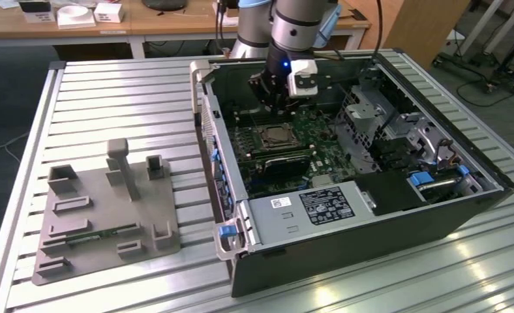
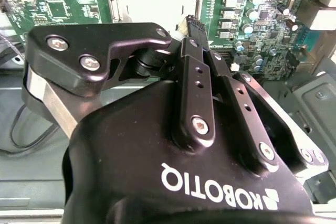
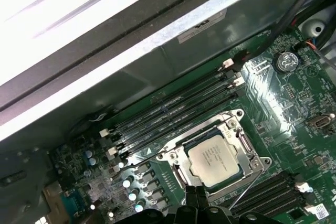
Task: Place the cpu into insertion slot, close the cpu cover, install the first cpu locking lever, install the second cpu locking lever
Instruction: 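Install the first cpu locking lever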
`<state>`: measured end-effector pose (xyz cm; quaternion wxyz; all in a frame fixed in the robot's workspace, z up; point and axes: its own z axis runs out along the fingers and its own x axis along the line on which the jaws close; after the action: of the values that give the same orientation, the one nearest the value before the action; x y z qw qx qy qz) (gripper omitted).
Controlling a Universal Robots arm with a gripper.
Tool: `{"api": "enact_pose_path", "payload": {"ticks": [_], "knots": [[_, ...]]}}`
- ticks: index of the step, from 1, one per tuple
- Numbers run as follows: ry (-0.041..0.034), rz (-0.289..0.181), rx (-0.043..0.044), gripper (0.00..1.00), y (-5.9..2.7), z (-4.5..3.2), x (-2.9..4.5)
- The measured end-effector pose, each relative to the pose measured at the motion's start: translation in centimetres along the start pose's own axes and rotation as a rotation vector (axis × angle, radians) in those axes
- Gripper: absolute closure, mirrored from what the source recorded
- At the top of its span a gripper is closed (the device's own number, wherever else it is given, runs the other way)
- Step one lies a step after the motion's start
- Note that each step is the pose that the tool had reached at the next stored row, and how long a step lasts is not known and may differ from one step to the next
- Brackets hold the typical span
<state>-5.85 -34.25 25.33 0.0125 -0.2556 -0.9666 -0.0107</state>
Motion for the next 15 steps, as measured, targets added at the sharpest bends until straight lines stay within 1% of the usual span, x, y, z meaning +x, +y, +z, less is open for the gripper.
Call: {"api": "enact_pose_path", "payload": {"ticks": [3,6,13,15], "knots": [[-0.0136,-0.004,-0.0082,0.9,-0.07,0.01,0.12],[-0.0208,-0.008,-0.0141,0.9,-0.11,-0.08,0.19],[-0.0277,-0.012,-0.0208,0.9,-0.1,-0.84,0.22],[-0.0282,-0.018,-0.0234,0.9,-0.09,-0.87,0.22]]}}
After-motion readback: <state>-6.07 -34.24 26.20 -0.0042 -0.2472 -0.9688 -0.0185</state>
